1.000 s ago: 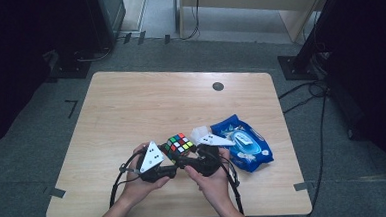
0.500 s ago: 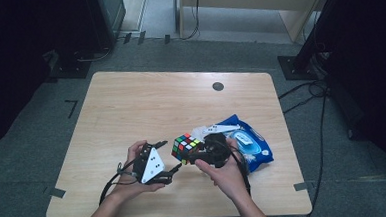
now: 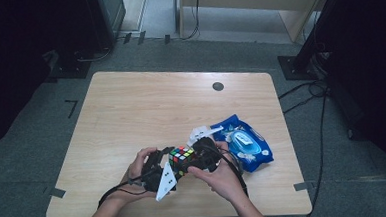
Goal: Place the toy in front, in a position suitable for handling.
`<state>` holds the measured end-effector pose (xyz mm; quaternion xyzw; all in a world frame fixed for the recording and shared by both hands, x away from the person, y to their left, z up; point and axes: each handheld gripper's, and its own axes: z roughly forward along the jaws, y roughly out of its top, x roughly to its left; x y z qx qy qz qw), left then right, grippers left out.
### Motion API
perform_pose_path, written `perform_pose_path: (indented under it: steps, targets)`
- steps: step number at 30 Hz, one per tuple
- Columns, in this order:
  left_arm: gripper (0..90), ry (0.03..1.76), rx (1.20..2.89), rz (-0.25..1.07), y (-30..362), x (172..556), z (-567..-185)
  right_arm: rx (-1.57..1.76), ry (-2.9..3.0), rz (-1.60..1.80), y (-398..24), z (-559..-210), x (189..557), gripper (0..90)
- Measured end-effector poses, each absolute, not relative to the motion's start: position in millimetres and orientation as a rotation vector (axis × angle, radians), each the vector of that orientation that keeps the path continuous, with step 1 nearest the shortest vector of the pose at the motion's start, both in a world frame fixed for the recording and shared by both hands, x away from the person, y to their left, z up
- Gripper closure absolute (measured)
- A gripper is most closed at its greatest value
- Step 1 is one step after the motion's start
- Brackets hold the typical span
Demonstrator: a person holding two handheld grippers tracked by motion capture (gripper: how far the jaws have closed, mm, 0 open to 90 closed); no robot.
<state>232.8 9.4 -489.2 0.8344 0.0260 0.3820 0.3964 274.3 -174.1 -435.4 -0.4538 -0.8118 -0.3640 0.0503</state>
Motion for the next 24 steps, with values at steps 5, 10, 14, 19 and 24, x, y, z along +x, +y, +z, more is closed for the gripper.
perform_pose_path:
  steps: [5, 10, 14, 19, 24]
  targets:
    - [25.5, 0.036, 2.134, 0.955, 7, 232, -492, -1.38, -2.509, -1.062, -171, -437, 274, 34.1]
    - [34.6, 0.152, 2.107, 0.757, 19, 244, -483, -1.345, -2.372, -1.272, -191, -428, 280, 29.0]
    - [34.6, 0.234, 2.071, 0.695, 28, 252, -481, -1.322, -2.262, -1.433, -208, -423, 283, 36.4]
    - [34.7, 0.312, 2.023, 0.646, 38, 259, -476, -1.409, -2.207, -1.53, -223, -424, 288, 35.3]
    - [34.6, 0.409, 1.996, 0.608, 49, 269, -476, -1.586, -2.45, -1.449, -233, -447, 296, 49.8]
